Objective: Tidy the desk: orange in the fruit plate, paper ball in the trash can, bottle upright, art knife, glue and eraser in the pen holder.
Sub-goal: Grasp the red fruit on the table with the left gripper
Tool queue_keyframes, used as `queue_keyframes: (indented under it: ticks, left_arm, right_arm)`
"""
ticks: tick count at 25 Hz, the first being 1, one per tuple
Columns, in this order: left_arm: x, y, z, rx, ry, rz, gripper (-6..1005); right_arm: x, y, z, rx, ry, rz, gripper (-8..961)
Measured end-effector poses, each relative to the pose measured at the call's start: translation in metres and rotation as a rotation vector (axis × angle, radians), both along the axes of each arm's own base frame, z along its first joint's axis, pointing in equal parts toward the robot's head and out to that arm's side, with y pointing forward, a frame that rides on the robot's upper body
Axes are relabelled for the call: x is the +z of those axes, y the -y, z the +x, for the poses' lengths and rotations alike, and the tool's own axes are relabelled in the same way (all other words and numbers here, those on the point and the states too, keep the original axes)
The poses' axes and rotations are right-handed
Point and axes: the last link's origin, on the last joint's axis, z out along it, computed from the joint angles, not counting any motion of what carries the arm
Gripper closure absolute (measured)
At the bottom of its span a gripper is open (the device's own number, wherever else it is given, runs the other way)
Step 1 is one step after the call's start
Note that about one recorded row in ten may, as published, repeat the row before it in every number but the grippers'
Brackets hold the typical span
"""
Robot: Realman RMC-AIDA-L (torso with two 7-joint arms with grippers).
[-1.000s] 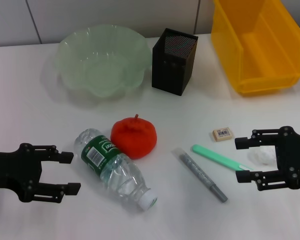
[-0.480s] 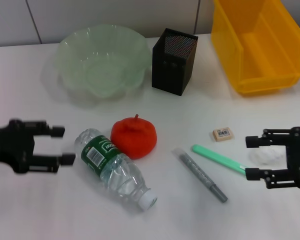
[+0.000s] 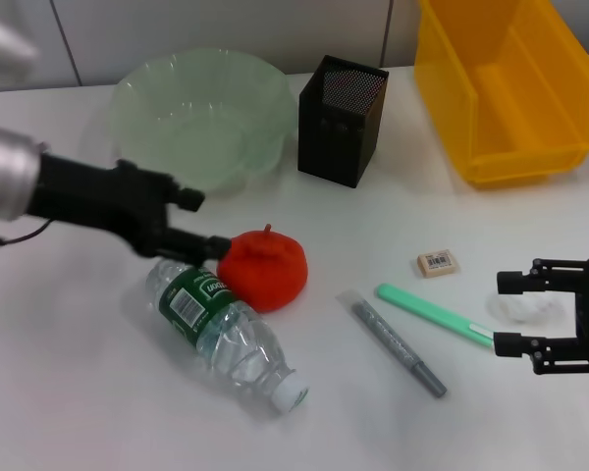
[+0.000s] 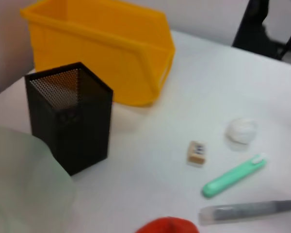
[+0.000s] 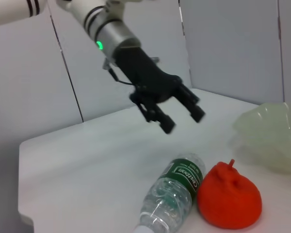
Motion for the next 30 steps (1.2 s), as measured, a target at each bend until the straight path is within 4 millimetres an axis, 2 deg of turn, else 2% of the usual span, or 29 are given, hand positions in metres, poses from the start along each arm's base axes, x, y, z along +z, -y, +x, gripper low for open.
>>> queue_keyframes:
  ticks: [1, 2, 7, 8, 18, 21, 30]
  left_arm:
    - [0.000, 0.000, 0.000, 0.000, 0.000, 0.000, 215]
    - [-0.011, -0.008, 0.011, -0.002, -0.034, 0.014, 215]
    - [-0.023, -0.013, 0.020, 0.004, -0.069, 0.023, 215]
    - [-0.031, -0.015, 0.024, 0.011, -0.096, 0.030, 215]
    - [-0.049, -0.019, 0.018, 0.053, -0.147, 0.048, 215]
    - [-0.061, -0.021, 0.012, 0.057, -0.171, 0.063, 215]
    - [-0.074, -0.017, 0.009, 0.042, -0.186, 0.048, 214]
  right_arm:
    - [0.000, 0.000, 0.000, 0.000, 0.000, 0.000, 229]
    - [-0.001, -0.001, -0.002, 0.006, -0.001, -0.003, 229]
    - [-0.002, -0.003, -0.004, 0.014, -0.002, -0.006, 229]
    - [-0.003, -0.003, -0.004, 0.015, -0.002, -0.007, 230]
    - [-0.003, -0.006, -0.006, 0.023, 0.003, -0.007, 230]
    - [-0.003, -0.006, -0.006, 0.026, 0.002, -0.009, 230]
    - [-0.003, -0.006, -0.006, 0.026, 0.002, -0.011, 230]
